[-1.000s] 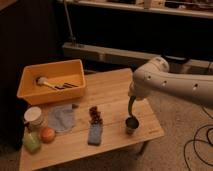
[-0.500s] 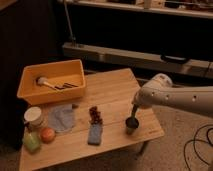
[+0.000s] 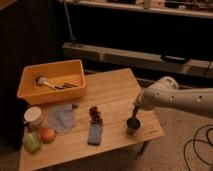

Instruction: Place pepper in metal cup

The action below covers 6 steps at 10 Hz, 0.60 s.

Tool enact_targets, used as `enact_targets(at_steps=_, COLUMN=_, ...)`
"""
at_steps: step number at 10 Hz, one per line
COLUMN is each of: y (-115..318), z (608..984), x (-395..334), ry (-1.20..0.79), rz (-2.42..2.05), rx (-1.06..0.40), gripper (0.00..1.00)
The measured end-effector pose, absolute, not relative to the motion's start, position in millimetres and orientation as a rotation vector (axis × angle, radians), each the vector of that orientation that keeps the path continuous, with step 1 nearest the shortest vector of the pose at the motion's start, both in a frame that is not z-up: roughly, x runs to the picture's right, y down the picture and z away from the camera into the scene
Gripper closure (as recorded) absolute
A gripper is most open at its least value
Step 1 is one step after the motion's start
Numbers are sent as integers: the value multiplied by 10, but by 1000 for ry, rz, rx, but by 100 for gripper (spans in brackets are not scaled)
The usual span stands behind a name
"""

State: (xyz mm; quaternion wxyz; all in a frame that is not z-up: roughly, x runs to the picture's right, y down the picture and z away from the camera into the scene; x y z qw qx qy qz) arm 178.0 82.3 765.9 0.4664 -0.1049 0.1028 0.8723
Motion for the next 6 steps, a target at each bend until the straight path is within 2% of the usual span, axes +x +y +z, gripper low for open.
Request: enact_targets(at_steps=6, y=797, z=7664, x=1639, ry=245, rz=2120, rx=-251, gripper=93)
